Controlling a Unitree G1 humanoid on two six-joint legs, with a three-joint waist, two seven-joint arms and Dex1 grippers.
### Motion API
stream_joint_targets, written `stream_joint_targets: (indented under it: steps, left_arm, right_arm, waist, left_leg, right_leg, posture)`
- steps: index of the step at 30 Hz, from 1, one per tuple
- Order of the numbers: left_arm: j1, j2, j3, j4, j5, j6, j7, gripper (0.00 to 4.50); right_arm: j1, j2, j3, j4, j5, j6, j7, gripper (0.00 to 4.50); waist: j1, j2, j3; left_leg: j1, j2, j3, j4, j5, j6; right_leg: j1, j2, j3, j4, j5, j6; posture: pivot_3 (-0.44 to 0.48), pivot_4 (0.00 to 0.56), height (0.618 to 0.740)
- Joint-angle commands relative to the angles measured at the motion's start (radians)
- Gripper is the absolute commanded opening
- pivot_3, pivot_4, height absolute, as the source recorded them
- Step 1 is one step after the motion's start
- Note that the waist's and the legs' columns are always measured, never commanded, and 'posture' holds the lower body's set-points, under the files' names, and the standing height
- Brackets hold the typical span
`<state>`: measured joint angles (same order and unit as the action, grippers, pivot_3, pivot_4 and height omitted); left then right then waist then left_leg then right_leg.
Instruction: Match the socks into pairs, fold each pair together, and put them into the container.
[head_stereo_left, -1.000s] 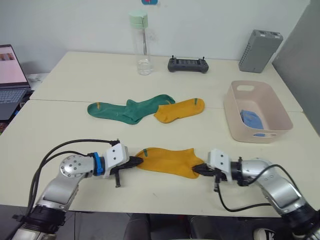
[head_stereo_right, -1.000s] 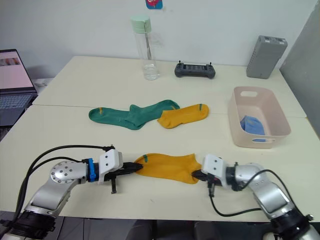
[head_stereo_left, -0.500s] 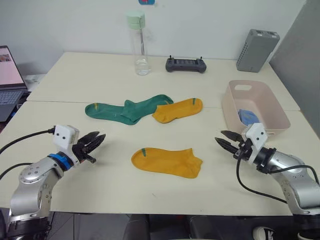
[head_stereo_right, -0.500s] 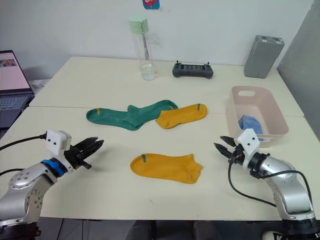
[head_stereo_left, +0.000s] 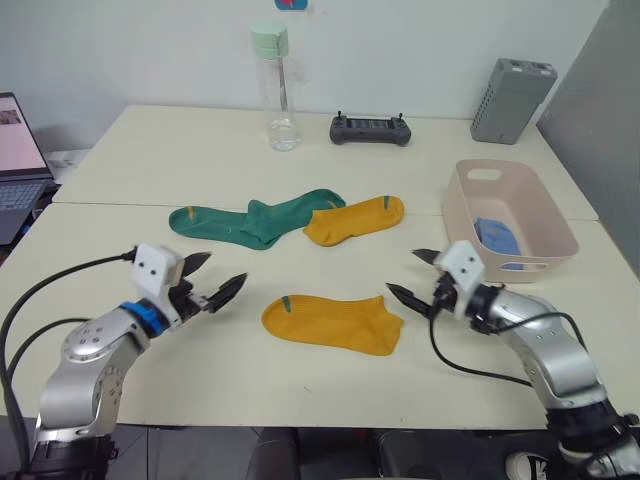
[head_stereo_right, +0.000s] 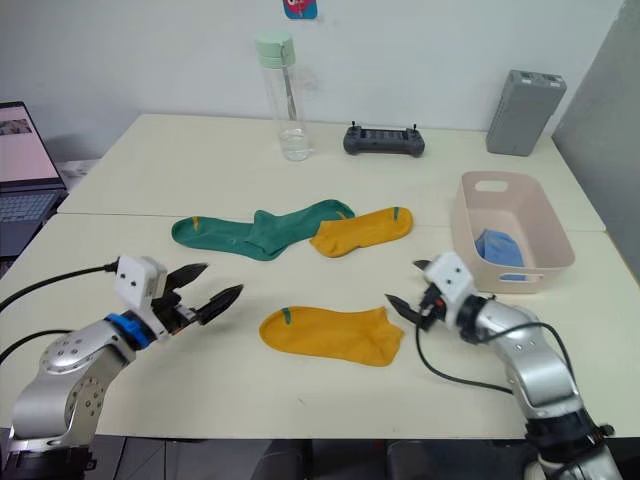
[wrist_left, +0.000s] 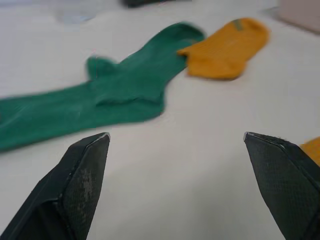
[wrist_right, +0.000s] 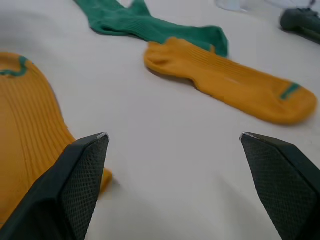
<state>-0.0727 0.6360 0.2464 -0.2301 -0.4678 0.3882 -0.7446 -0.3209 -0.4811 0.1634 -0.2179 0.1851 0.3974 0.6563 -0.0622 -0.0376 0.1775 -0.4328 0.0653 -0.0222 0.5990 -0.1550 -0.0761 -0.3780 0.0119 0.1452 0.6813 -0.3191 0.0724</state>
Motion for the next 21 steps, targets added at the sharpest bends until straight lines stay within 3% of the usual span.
stream_joint_targets:
  steps: [1,6,14,17,21]
  left_arm:
    - [-0.094,0.02,-0.066,-0.072,-0.01,0.031,-0.024,4.48]
    - [-0.151,0.01,-0.082,-0.109,-0.034,0.079,-0.004,4.48]
    - [-0.103,0.0,-0.054,-0.184,-0.046,0.114,0.04,4.48]
    - [-0.094,0.0,-0.049,-0.202,-0.053,0.119,0.057,4.5]
    - [-0.079,-0.001,-0.041,-0.223,-0.057,0.127,0.079,4.5]
  right_arm:
    - [-0.203,0.068,0.1,0.198,-0.105,-0.047,-0.005,4.5]
    - [-0.435,0.181,0.181,0.502,-0.188,-0.15,0.018,4.5]
    - [-0.688,0.36,0.218,1.006,-0.289,-0.315,-0.006,4.5]
    - [-0.743,0.392,0.208,1.151,-0.314,-0.358,-0.015,3.93]
    - [-0.785,0.403,0.187,1.266,-0.334,-0.41,-0.03,2.54]
  waist:
    - [-0.004,0.0,0.0]
    - [-0.005,0.0,0.0]
    - [-0.022,0.0,0.0]
    - [-0.021,0.0,0.0]
    - [-0.024,0.001,0.001]
  left_leg:
    - [0.0,0.0,0.0,0.0,0.0,0.0]
    - [-0.001,0.0,0.0,0.0,0.0,0.0]
    - [-0.002,0.0,-0.002,-0.006,0.0,0.0]
    - [-0.002,0.0,-0.003,-0.006,0.0,0.0]
    - [-0.002,0.0,-0.003,-0.005,0.0,0.0]
  right_leg:
    - [0.0,0.0,0.0,0.0,0.001,-0.001]
    - [-0.001,0.001,0.0,0.0,0.005,-0.002]
    - [-0.003,0.001,-0.002,0.0,0.005,-0.005]
    - [-0.003,0.001,-0.003,0.0,0.005,-0.005]
    - [-0.002,0.001,-0.003,0.0,0.005,-0.005]
  posture:
    - [0.0,0.15,0.74]
    - [0.0,0.15,0.74]
    - [0.0,0.15,0.74]
    - [0.0,0.15,0.74]
    - [0.0,0.15,0.74]
